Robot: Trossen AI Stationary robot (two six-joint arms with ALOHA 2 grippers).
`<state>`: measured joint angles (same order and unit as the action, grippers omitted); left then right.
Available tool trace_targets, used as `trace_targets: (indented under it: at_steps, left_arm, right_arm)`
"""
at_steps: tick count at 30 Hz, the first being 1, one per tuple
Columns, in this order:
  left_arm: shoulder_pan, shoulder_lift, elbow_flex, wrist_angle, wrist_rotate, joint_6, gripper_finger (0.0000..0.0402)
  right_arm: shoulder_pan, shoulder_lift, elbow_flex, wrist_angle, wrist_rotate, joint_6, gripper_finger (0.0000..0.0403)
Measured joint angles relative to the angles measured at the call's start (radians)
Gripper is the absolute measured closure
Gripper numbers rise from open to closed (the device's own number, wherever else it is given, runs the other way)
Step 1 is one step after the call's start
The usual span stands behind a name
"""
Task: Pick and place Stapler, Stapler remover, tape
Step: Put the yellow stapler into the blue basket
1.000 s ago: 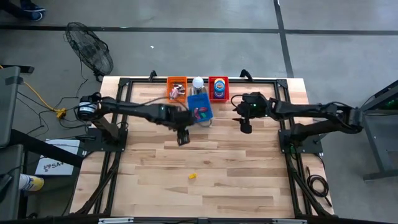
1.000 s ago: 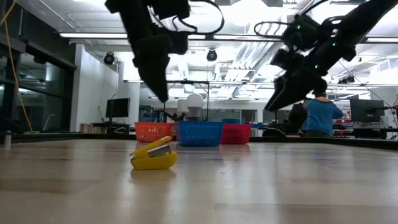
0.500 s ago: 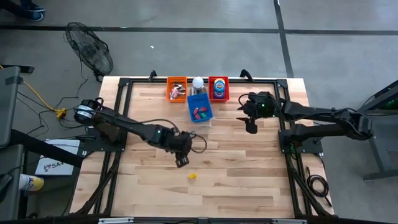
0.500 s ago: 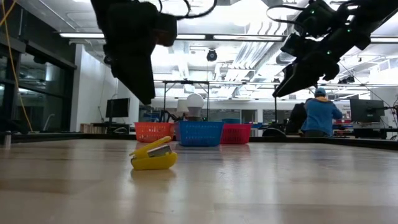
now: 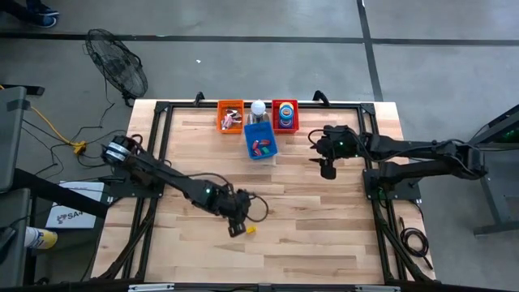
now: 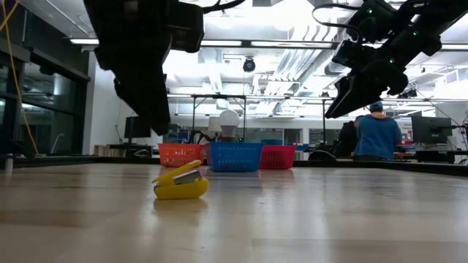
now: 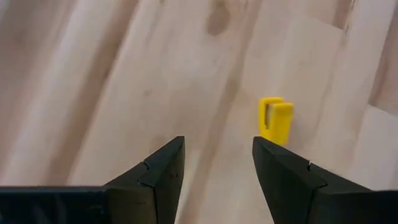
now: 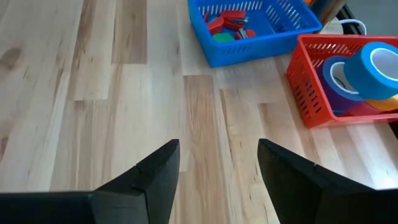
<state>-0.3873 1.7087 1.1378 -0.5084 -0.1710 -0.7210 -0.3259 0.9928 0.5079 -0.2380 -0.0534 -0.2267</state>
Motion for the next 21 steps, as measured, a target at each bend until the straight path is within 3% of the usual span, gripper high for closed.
trace_targets:
  at_steps: [13,21]
  left_arm:
    - [-0.075,0.072,0.003,0.137,-0.048,-0.07,0.0216]
    - [-0.098,0.145,0.001,0.237,-0.024,-0.073,0.0216]
  right_arm:
    - [0.062,0.0,0.0,-0.012,0.023,0.035,0.0195]
    - [0.086,-0.001,0.001,-0.017,0.026,0.036,0.0195]
